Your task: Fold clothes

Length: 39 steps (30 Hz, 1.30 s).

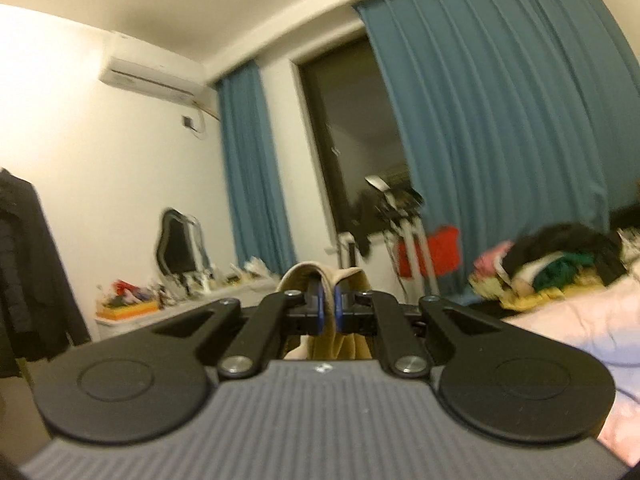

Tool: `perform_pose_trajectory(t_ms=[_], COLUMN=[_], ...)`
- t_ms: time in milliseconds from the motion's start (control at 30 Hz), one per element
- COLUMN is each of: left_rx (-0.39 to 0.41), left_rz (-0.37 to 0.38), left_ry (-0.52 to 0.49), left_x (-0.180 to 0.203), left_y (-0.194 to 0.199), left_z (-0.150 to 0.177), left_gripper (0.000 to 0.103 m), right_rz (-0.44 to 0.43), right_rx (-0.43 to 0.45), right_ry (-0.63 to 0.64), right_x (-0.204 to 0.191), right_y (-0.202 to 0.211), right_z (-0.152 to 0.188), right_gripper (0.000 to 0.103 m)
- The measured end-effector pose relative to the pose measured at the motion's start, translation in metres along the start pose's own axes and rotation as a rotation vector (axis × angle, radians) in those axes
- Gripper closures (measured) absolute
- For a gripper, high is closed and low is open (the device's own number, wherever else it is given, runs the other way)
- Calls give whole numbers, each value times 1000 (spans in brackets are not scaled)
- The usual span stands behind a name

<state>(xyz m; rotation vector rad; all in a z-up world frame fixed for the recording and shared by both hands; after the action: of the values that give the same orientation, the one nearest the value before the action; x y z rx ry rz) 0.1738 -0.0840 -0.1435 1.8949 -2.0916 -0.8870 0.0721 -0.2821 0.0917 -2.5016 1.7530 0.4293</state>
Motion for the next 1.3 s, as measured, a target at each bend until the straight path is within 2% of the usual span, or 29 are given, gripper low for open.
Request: perform_pose_trajectory(t_ms=[67, 133, 233, 300, 400, 467, 500, 533, 633, 700, 800, 933, 1033, 1133, 1233, 1300], left_rx=[2, 9, 10, 12, -28, -66, -88, -109, -142, -156, -145, -69, -4, 71, 80, 99], left_rz=[-2, -6, 17, 36, 57, 57, 58, 59, 75, 80, 60, 64, 99, 169, 157, 117], left_ry=[80, 156, 249, 292, 292, 296, 303, 312, 355, 366, 360, 310, 208, 151, 63, -22], left_x=[-12, -24, -39, -48, -55, -64, -69, -71, -80, -87, -95, -87, -60, -30, -1, 14], left_y=[-7, -13, -16, -14, -21, -24, -24, -20, -3, 14, 36, 63, 71, 75, 65, 57], left_z=[-3, -6, -8, -6, -7, -14, -10, -4, 14, 24, 28, 17, 6, 0, -3, -3], left_gripper=[38, 50, 57, 56, 54, 50, 45, 32, 19, 10, 7, 6, 2, 0, 0, 0], right_rz=[27, 62, 93, 116, 121, 112, 103, 91, 53, 46, 29, 11, 22, 12, -11, -12], right_rx=[-52, -121, -240, -344, -504, -568, -581, -588, -576, -559, -529, -491, -462, -434, -407, -392], right_ry=[-29, -67, -153, -234, -325, -373, -402, -433, -485, -458, -431, -413, -388, -406, -423, -422], right_x=[11, 27, 49, 67, 77, 76, 75, 73, 66, 61, 51, 44, 45, 48, 48, 48], right_y=[-10, -23, -45, -59, -75, -86, -88, -90, -88, -84, -77, -73, -68, -67, -65, -64], right_z=[10, 24, 51, 74, 114, 136, 143, 149, 156, 149, 139, 126, 119, 113, 107, 104], right_gripper=[93, 92, 92, 92, 92, 92, 92, 92, 92, 92, 92, 92, 92, 92, 92, 92])
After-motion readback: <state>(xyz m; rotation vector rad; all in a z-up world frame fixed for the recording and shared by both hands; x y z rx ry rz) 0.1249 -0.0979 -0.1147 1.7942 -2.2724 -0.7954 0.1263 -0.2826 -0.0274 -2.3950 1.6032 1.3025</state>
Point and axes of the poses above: each gripper's, at about its wrist camera, not at the fingertips, and y roughly against the way its jaws point, x to its right, z to its underside, the point moved 10 cm from there along -y, roughly the way its jaws point, and after that the axes turned 10 degrees about -x, right-handed, at the moved point
